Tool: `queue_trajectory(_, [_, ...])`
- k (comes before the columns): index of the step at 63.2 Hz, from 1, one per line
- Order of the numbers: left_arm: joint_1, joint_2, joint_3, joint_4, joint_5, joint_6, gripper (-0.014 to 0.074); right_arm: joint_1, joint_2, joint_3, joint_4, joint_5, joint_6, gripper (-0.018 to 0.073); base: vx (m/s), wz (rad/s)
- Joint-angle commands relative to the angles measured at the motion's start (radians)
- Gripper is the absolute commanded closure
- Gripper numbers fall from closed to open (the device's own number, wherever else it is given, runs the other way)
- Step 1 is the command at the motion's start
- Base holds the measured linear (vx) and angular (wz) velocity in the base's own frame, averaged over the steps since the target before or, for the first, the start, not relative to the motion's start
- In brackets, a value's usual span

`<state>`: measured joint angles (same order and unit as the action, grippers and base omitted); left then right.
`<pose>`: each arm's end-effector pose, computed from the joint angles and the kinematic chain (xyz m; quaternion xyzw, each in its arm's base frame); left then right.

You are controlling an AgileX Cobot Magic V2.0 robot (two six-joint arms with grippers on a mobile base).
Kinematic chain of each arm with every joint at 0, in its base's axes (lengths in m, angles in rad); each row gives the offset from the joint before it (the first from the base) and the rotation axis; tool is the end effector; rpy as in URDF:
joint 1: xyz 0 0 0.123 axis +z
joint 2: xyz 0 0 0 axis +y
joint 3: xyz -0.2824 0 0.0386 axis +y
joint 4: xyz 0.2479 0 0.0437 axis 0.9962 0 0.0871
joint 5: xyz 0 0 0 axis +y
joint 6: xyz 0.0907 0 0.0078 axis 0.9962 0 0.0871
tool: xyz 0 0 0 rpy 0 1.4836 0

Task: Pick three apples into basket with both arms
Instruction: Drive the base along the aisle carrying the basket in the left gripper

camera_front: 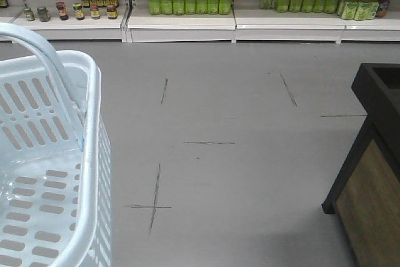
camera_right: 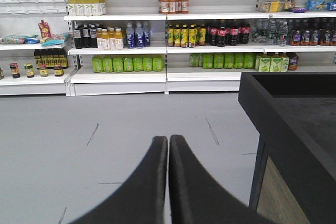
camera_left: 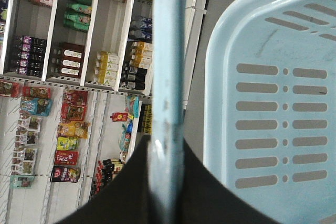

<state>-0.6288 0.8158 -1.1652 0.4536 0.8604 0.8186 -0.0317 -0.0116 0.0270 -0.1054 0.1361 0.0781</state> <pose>0.1250 -0.0535 0.4498 0.5650 0.5930 0.2719 0.5052 0.0565 -0.0031 0.1923 0.0068 0.7292 -0.0251 0.6838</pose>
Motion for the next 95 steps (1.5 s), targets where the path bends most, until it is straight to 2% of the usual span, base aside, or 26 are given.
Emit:
queue_trajectory(1, [-0.006, -0.004, -0.035, 0.024, -0.087, -0.016, 0.0603, -0.007, -0.013, 0.015, -0.005, -0.074, 0.000, 0.0568, 0.20, 0.00])
queue_trajectory(95, [-0.006, -0.004, -0.035, 0.024, -0.087, -0.016, 0.0603, -0.007, -0.013, 0.015, -0.005, -0.074, 0.000, 0.0568, 0.16, 0.00])
